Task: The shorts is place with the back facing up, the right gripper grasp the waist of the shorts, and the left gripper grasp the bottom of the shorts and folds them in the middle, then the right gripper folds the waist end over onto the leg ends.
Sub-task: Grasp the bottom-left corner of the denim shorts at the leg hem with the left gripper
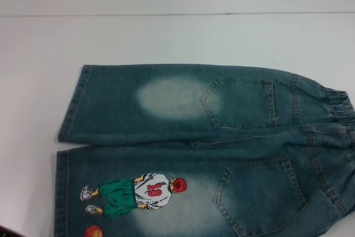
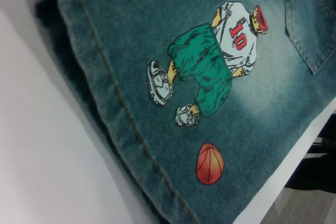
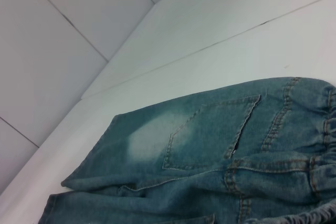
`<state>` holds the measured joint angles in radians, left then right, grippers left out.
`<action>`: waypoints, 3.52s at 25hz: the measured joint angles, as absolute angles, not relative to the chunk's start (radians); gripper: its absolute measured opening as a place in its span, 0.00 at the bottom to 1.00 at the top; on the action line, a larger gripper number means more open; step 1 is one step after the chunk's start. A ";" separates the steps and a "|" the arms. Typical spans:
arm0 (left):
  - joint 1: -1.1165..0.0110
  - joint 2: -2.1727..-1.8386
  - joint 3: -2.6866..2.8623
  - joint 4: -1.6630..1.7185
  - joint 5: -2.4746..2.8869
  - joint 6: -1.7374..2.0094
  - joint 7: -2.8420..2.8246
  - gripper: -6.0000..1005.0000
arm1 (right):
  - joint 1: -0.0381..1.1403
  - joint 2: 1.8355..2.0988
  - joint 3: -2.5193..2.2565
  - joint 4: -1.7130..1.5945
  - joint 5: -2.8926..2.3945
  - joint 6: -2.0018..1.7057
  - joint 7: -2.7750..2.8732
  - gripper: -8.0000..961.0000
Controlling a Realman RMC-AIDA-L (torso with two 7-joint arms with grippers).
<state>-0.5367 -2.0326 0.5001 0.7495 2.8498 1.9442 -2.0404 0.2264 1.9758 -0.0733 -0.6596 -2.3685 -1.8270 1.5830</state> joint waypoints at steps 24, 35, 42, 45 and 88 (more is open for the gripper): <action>-0.569 -2.034 0.498 0.724 2.844 1.952 -2.029 0.74 | 0.225 1.976 -0.069 -0.660 -2.368 -1.831 1.583 0.09; -0.578 -2.041 0.512 0.720 2.852 1.918 -2.034 0.34 | 0.225 1.976 -0.066 -0.660 -2.364 -1.840 1.583 0.10; -0.578 -2.040 0.515 0.707 2.853 1.907 -2.033 0.20 | 0.225 1.974 -0.066 -0.660 -2.355 -1.851 1.583 0.10; -0.577 -2.040 0.515 0.706 2.853 1.898 -2.031 0.14 | 0.225 1.974 -0.066 -0.660 -2.354 -1.853 1.583 0.10; -0.601 -2.033 0.502 0.719 2.773 1.808 -1.988 0.06 | 0.226 1.977 -0.039 -0.660 -2.352 -1.850 1.585 0.11</action>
<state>-0.6008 -2.0329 0.5016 0.7188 2.7735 1.8083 -1.9878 0.2257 1.9773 -0.0386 -0.6595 -2.3521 -1.8504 1.5846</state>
